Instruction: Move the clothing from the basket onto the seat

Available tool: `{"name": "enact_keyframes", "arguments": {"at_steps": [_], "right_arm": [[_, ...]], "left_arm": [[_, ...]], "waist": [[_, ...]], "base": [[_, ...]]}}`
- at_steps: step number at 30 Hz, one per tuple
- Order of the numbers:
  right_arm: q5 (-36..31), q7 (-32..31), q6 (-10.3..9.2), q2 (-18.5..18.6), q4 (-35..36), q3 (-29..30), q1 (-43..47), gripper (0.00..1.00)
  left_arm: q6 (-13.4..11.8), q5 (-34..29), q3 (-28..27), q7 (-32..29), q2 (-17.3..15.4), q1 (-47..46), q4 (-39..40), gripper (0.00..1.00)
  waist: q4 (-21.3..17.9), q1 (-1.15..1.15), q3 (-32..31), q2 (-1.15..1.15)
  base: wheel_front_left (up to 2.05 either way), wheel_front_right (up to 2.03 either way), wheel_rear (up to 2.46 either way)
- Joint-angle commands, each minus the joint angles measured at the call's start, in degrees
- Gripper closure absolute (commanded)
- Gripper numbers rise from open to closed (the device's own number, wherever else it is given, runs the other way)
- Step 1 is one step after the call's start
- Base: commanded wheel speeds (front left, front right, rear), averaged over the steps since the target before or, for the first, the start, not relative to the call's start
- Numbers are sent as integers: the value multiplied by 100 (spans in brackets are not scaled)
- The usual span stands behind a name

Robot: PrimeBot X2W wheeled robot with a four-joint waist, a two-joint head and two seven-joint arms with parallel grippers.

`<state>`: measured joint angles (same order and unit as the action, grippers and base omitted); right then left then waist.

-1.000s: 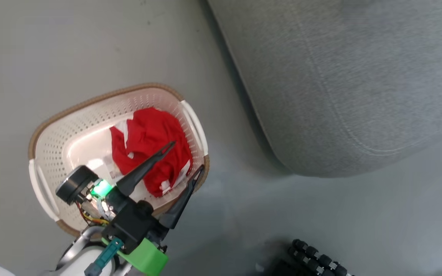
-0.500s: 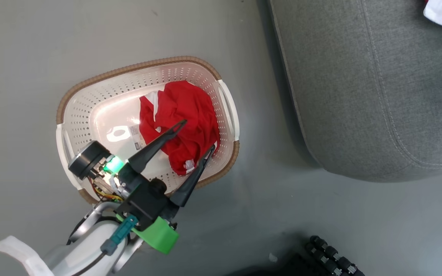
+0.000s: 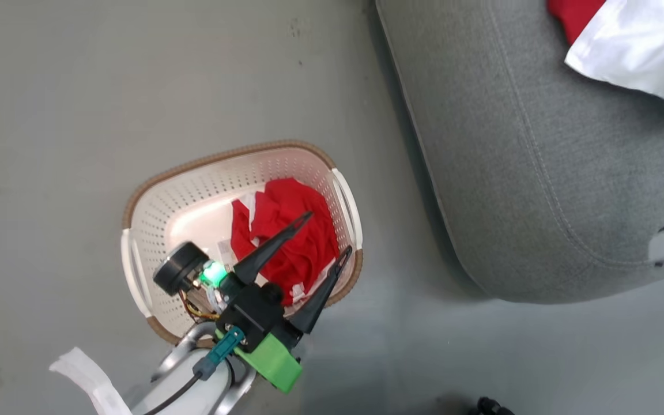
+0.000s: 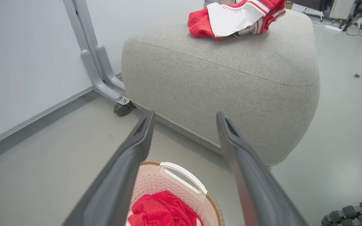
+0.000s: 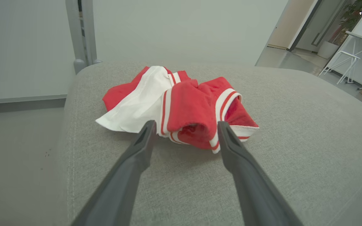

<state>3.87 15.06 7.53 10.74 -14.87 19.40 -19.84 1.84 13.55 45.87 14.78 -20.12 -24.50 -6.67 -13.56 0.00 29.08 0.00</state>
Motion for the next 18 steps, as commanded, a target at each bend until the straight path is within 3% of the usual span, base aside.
{"name": "enact_keyframes", "arguments": {"at_steps": [1,9,18], "right_arm": [[-3,17,-8,-76,99,-73,243,0],[21,17,-8,-385,459,-834,1144,0],[50,17,-8,-546,766,-1868,1931,0]], "left_arm": [[-60,78,-70,49,80,165,-60,0],[-307,311,-672,42,568,935,-67,0],[-412,275,-1625,37,1036,1942,-121,0]], "waist": [[254,0,-634,0],[800,0,-1664,0],[1527,0,-2721,0]], "base": [[0,0,0],[0,0,0],[0,0,0]]}}
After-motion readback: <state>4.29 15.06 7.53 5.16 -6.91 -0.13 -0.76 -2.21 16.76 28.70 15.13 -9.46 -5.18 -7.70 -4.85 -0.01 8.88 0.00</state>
